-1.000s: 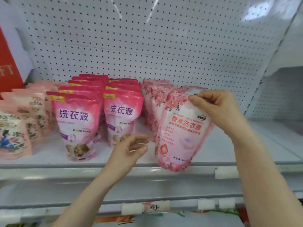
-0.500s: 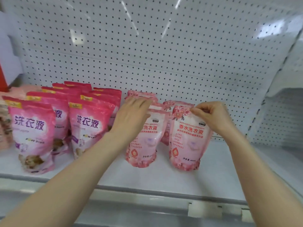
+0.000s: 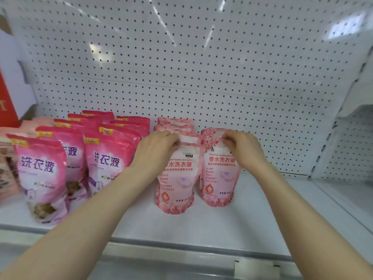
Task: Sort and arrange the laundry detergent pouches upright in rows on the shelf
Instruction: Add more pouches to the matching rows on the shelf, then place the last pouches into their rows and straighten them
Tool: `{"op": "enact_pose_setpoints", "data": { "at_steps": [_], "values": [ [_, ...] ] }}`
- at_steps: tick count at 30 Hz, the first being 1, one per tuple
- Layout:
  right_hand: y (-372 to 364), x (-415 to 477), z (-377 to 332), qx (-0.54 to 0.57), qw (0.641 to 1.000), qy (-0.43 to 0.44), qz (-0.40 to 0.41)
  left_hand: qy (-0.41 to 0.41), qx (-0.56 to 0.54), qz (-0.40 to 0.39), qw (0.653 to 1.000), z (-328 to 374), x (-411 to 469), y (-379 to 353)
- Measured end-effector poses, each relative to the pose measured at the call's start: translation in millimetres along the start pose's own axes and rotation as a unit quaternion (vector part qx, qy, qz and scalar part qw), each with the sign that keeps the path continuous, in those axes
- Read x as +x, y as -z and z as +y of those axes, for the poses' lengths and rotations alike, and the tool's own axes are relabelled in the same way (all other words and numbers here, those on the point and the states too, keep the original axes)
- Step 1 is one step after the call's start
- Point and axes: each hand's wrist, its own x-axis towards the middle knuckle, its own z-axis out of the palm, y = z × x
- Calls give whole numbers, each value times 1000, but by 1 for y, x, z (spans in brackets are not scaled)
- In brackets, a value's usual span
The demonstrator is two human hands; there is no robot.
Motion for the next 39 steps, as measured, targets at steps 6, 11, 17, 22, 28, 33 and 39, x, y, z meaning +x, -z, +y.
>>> {"op": "enact_pose_setpoints", "data": {
  "at_steps": [6,11,17,22,28,33,39],
  "values": [
    [9,-16,2,-45,995,74,49,-25,-19,-30,999,-3,-1,4],
    [15,-68,2,-113,986,91,82,-77,-30,15,996,-7,-22,10],
    [18,-173,7,-114,991,6,72,-117,-147,33,982,36,-71,-11],
    [33,-266,22,-111,990,-82,32,-117,-242,-59,961,88,-121,-39],
    [58,-345,64,-104,984,-141,29,-135,-296,-119,938,166,-148,-70],
    [93,-388,124,-118,980,-157,16,-143,-325,-138,925,249,-153,-98],
    [162,-412,221,-94,966,-241,25,-182,-335,-135,915,361,-117,-138]
  ]
}}
